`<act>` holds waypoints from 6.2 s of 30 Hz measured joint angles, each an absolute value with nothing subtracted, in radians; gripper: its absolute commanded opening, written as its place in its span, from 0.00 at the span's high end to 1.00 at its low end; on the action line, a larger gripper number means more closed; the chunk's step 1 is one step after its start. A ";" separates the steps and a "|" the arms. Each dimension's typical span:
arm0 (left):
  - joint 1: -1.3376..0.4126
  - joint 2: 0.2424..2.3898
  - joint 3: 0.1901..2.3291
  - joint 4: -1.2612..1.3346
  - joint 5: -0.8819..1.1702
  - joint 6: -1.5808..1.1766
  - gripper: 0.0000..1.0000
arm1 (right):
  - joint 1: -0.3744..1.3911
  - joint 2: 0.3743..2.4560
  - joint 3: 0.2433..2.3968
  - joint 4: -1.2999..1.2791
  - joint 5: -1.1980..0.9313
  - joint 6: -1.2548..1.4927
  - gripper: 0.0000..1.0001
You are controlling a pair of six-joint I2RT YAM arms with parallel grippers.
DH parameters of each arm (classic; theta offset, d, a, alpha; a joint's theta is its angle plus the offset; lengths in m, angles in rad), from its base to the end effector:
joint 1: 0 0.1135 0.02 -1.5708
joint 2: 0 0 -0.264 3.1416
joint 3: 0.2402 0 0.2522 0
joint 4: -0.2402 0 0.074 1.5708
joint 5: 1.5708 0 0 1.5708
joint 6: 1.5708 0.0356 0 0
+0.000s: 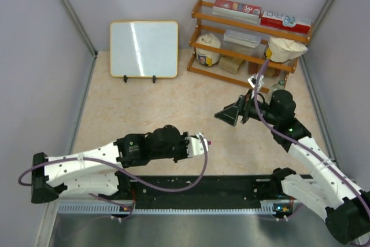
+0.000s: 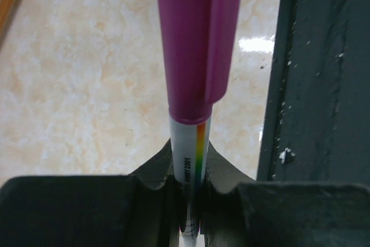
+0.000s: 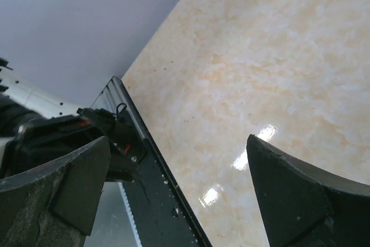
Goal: Write a sentence on the whiteboard
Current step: Pass from the left arm to the right, then pass from the right arm to the left, then pass from the left arm to the right, then pick up the whiteboard stand from the corner of the board.
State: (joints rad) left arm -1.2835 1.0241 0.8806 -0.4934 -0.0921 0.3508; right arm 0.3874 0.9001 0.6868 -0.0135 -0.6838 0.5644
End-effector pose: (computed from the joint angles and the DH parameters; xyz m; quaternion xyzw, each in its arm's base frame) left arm 0.0660 -0.2118 0.2983 0.6363 0.6255 -0.1655 0.4201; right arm 0.1832 0.0990 0.3043 -0.1427 0.7528 0.5019 0.4011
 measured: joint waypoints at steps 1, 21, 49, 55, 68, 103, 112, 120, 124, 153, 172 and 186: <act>-1.254 0.999 0.865 -0.471 -0.036 0.318 1.00 | 0.387 0.878 0.680 0.006 -0.688 0.564 0.01; -0.838 1.117 0.825 0.046 0.928 -0.318 1.00 | 0.574 0.854 0.583 0.480 -0.868 0.642 0.30; -0.813 1.172 0.831 0.065 0.948 -0.366 1.00 | 0.692 0.987 0.584 0.618 -0.734 0.728 0.95; -0.810 1.176 0.831 0.012 0.918 -0.351 0.93 | 0.693 1.007 0.583 0.646 -0.728 0.747 1.00; -0.807 1.051 0.757 -0.041 0.780 -0.324 0.41 | 0.710 1.005 0.583 0.646 -0.648 0.747 1.00; -0.770 0.855 0.737 -0.236 0.772 -0.286 1.00 | 0.704 0.971 0.683 0.406 -0.783 0.611 0.01; -0.770 0.889 0.759 -0.294 0.854 -0.259 1.00 | 0.704 1.045 0.683 0.480 -0.900 0.660 0.21; -0.770 0.931 0.772 -0.309 0.882 -0.253 1.00 | 0.733 1.120 0.691 0.513 -0.935 0.694 0.48; -0.770 0.930 0.775 -0.316 0.883 -0.240 1.00 | 0.743 1.136 0.691 0.509 -0.948 0.691 0.58; -0.765 0.903 0.776 -0.349 0.844 -0.224 0.36 | 0.750 1.132 0.688 0.490 -0.923 0.662 1.00; -0.597 0.934 0.779 -0.320 0.357 -0.399 0.04 | 0.516 0.930 0.649 0.101 -0.535 0.602 1.00; -0.306 1.468 1.059 -0.332 -0.015 -0.447 0.07 | 0.411 1.054 0.689 -0.046 -0.550 0.551 1.00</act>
